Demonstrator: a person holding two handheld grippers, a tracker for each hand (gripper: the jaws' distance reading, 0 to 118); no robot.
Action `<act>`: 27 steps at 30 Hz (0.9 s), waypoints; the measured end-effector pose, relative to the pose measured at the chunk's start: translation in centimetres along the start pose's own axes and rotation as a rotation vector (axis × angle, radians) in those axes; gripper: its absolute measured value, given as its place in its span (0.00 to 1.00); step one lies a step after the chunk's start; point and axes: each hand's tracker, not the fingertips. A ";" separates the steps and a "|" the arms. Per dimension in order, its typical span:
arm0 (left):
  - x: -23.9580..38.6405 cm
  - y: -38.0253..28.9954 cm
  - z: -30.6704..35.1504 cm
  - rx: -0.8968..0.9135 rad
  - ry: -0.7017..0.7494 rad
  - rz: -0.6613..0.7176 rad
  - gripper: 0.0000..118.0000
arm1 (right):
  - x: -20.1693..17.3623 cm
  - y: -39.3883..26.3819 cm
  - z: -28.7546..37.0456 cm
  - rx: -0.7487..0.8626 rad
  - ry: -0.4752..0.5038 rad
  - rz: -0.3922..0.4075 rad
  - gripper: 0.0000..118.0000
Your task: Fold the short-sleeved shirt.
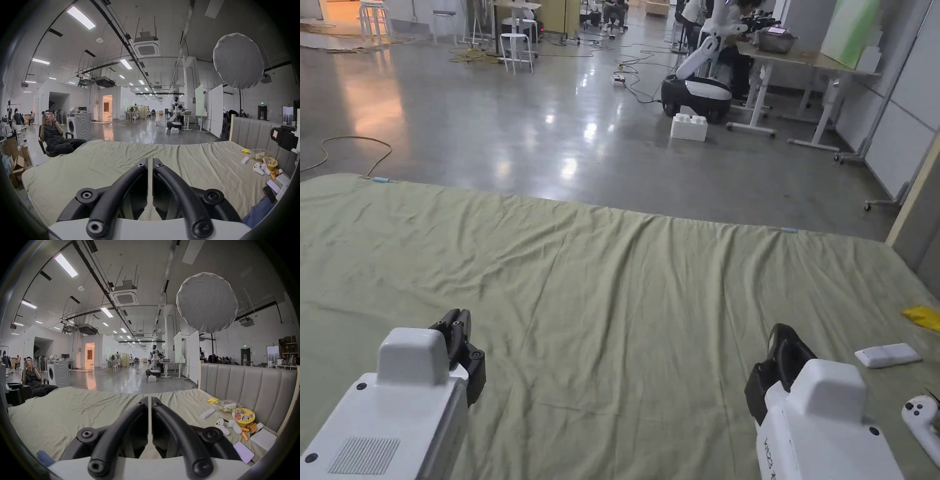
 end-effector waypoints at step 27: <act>-23.0 -13.8 -1.8 -0.808 -0.252 0.473 0.85 | -1.1 -3.0 -1.4 -0.146 0.042 0.042 0.02</act>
